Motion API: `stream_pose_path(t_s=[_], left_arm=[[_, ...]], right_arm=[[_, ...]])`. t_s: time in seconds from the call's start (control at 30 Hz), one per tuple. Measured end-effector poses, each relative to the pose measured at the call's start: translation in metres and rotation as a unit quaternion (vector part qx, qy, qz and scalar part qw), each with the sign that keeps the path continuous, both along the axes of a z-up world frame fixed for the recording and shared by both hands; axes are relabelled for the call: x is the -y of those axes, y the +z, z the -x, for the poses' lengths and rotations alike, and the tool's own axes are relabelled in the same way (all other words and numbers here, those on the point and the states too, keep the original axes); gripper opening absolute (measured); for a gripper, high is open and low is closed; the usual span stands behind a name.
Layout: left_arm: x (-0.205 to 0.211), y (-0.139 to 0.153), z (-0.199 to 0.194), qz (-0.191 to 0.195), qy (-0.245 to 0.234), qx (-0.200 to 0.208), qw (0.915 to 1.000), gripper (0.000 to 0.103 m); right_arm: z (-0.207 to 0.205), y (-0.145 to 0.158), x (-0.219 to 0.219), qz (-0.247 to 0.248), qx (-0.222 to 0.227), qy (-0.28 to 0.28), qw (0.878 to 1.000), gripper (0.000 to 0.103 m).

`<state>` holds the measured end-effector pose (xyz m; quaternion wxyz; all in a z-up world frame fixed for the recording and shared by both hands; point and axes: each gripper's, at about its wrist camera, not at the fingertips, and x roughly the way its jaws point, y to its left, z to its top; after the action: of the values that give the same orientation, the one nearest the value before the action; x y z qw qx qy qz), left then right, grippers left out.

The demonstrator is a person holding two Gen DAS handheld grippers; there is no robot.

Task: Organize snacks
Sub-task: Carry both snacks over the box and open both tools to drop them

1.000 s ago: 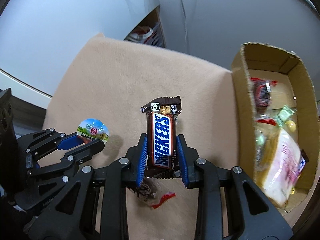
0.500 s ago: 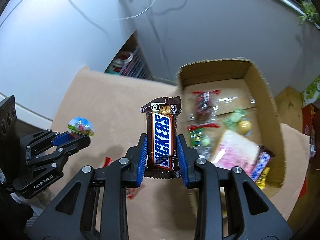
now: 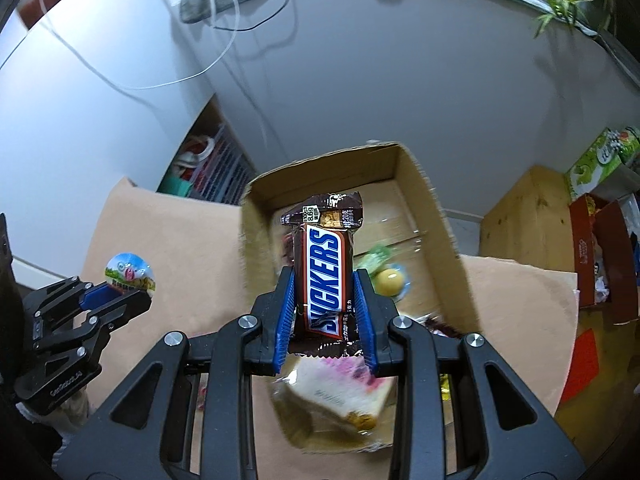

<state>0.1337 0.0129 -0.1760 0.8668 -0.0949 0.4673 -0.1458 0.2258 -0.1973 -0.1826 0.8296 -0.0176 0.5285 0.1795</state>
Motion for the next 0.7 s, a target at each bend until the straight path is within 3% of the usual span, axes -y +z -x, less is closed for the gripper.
stream_pose_path(t_s=[0.27,0.7], left_arm=[[0.027,0.000,-0.022,0.001,-0.020,0.002,0.9998,0.019],[0.062,-0.012,-0.054,0.001,-0.041,-0.016,0.9990,0.019]], right_arm=[[-0.026,-0.005,0.019,0.003,-0.001,-0.028,1.000,0.030],[-0.058,-0.033,0.012,0.024,-0.026,-0.028,0.999,0.030]])
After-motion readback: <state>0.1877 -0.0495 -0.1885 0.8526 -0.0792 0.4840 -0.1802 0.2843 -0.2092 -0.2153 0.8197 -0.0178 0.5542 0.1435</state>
